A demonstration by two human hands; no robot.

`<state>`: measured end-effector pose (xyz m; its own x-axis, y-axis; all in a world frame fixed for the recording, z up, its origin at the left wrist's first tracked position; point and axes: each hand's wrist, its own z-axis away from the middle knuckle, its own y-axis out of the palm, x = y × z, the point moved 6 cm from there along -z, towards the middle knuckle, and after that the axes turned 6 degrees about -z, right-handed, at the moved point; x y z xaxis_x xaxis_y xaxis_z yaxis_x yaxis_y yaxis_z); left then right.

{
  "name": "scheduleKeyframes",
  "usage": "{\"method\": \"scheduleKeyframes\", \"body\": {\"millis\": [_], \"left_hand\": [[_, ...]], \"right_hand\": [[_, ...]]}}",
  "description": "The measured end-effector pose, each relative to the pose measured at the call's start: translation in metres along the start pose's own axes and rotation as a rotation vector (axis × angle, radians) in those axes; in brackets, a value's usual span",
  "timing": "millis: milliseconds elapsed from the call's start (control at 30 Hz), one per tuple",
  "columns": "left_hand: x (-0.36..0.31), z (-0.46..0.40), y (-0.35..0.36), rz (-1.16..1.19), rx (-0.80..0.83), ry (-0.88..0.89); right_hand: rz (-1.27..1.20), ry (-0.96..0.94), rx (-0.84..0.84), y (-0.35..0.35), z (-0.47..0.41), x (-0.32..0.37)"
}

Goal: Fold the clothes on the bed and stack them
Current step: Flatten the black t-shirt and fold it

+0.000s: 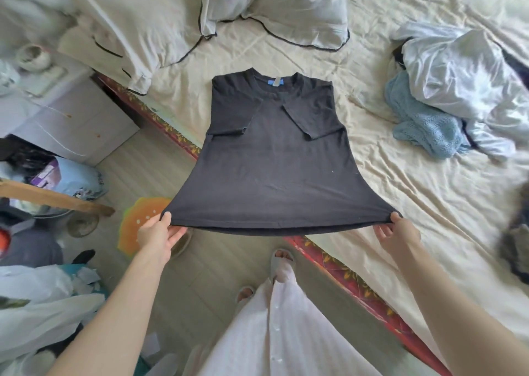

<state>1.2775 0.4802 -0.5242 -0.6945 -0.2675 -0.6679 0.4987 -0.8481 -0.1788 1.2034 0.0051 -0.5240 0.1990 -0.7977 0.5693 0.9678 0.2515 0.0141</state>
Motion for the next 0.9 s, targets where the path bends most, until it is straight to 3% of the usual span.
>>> {"method": "scheduleKeyframes", "body": {"millis": [233,467,667,900], "left_hand": [[-0.064,-0.025,0.037,0.004,-0.002,0.076],[-0.15,-0.075,0.118,0.117,-0.018,0.131],[-0.204,-0.137,0.203,0.152,-0.029,0.097],[-0.238,-0.201,0.267,0.101,-0.05,0.081]], "right_hand": [[-0.068,-0.005,0.087,0.056,-0.006,0.021],[-0.126,-0.015,0.132,0.16,-0.04,0.056],[-0.099,-0.059,0.103,0.27,-0.082,0.085],[-0.05,-0.068,0.067,0.349,-0.143,0.099]]}}
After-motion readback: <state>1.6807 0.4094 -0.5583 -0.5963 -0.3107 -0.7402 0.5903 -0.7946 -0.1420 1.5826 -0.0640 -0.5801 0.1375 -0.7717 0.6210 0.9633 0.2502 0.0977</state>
